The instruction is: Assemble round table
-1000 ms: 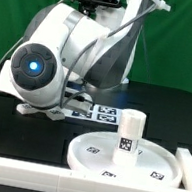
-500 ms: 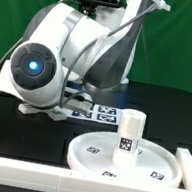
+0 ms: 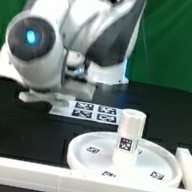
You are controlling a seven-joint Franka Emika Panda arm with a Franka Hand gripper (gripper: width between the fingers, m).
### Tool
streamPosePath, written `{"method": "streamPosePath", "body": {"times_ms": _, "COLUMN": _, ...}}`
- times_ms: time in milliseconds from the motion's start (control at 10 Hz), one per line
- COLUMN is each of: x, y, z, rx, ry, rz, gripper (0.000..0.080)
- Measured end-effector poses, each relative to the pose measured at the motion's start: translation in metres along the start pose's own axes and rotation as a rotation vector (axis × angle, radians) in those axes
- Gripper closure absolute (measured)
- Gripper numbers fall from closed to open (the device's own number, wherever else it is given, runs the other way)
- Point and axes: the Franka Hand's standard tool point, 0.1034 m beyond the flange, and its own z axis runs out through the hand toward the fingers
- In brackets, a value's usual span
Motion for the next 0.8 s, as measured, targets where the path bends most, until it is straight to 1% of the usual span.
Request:
{"method": "streamPosePath", "body": {"times_ms": 100, "x": -0.009, "y": 0.0, "z": -0.014, "rx": 0.019, "ry": -0.005, "rz": -0.001, "gripper": 0.0574}}
{"method": "streamPosePath", "body": {"times_ms": 200, "x": -0.011, "y": 0.003, "z": -0.031, "rx": 0.027, "ry": 0.045, "rz": -0.018, "gripper": 0.0574}}
{"method": "streamPosePath", "body": {"times_ms": 300, "x": -0.015, "y": 0.001, "z": -0.047, "rx": 0.023, "ry": 0.162, "rz": -0.034, "gripper": 0.0574}}
{"method": "streamPosePath", "body": {"times_ms": 400, "x": -0.019, "y": -0.005, "z": -0.042, "rx": 0.025, "ry": 0.243, "rz": -0.047, "gripper": 0.0574}}
{"method": "streamPosePath", "body": {"times_ms": 500, "x": -0.018, "y": -0.007, "z": -0.039, "rx": 0.029, "ry": 0.312, "rz": -0.056, "gripper": 0.0574}}
{"method": "streamPosePath", "body": {"times_ms": 600, "x": -0.015, "y": -0.006, "z": -0.043, "rx": 0.028, "ry": 0.389, "rz": -0.059, "gripper": 0.0574}}
{"method": "streamPosePath", "body": {"times_ms": 700, "x": -0.014, "y": -0.006, "z": -0.045, "rx": 0.029, "ry": 0.43, "rz": -0.062, "gripper": 0.0574}}
{"method": "streamPosePath", "body": {"times_ms": 800, "x": -0.003, "y": -0.003, "z": -0.065, "rx": 0.011, "ry": 0.515, "rz": -0.076, "gripper": 0.0574}}
